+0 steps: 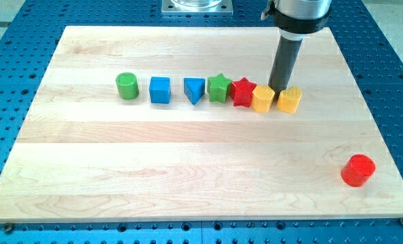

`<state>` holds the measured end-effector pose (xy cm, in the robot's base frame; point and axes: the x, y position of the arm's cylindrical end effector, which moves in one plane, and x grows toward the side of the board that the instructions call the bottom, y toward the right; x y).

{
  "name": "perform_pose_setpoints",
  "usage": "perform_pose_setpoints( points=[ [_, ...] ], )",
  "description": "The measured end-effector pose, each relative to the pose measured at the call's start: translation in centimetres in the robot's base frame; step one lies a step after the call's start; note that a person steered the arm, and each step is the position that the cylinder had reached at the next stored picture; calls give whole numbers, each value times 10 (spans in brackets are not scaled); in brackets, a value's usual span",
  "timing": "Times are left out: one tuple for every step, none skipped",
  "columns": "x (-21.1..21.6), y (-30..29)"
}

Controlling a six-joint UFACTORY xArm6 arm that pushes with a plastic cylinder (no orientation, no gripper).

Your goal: Slightly push the yellow heart to the bottom

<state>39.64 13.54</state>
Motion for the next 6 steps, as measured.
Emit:
perform_pose_setpoints(
  points=[
    [11, -3],
    [11, 6],
    [-7, 6],
    [-7, 32],
    [37, 52],
    [51, 92]
  ],
)
